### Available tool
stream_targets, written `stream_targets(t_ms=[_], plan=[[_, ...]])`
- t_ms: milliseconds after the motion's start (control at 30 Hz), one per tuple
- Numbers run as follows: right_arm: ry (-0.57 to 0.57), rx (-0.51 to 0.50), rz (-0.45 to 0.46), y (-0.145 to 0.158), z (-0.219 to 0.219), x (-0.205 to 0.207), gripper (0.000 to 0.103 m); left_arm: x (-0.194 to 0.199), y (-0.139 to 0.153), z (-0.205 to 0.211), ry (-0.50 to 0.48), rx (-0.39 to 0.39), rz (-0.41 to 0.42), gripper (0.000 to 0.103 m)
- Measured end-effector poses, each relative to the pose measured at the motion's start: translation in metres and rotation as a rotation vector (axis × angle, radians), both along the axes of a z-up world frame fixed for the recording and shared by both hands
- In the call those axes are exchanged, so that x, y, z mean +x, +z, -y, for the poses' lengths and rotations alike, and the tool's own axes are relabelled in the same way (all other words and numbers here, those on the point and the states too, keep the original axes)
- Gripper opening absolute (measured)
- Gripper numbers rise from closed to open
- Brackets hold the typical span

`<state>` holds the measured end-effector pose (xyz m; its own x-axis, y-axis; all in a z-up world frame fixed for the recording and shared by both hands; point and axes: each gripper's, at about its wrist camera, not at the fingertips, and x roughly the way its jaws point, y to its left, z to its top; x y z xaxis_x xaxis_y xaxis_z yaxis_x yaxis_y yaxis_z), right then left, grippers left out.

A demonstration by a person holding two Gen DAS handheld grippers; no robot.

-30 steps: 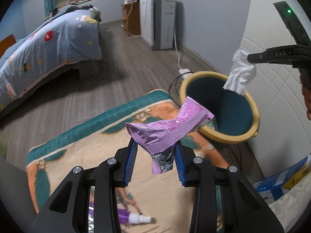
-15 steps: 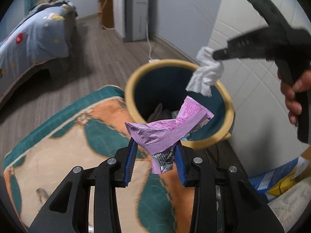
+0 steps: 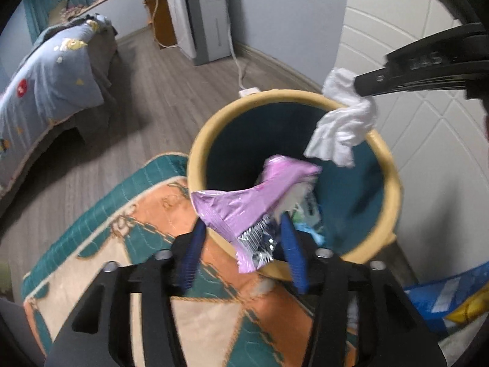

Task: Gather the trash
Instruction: 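Open the left gripper to drop the wrapper while the right gripper releases the tissue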

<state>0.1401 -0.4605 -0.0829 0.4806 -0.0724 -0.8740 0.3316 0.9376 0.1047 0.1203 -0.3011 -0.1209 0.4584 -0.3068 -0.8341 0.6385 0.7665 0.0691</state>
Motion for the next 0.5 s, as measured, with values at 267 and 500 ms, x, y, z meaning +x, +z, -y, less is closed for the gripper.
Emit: stream_targets(t_ms=[267, 500], plan=[[0.014, 0.003, 0.005, -0.001, -0.003, 0.002, 0.008, 0.003, 0.002, -0.017, 0.058, -0.029, 0.032, 0.092], [0.01, 0.015, -0.006, -0.002, -0.002, 0.001, 0.039, 0.0, 0.0, -0.027, 0.082, -0.028, 0.031, 0.095]])
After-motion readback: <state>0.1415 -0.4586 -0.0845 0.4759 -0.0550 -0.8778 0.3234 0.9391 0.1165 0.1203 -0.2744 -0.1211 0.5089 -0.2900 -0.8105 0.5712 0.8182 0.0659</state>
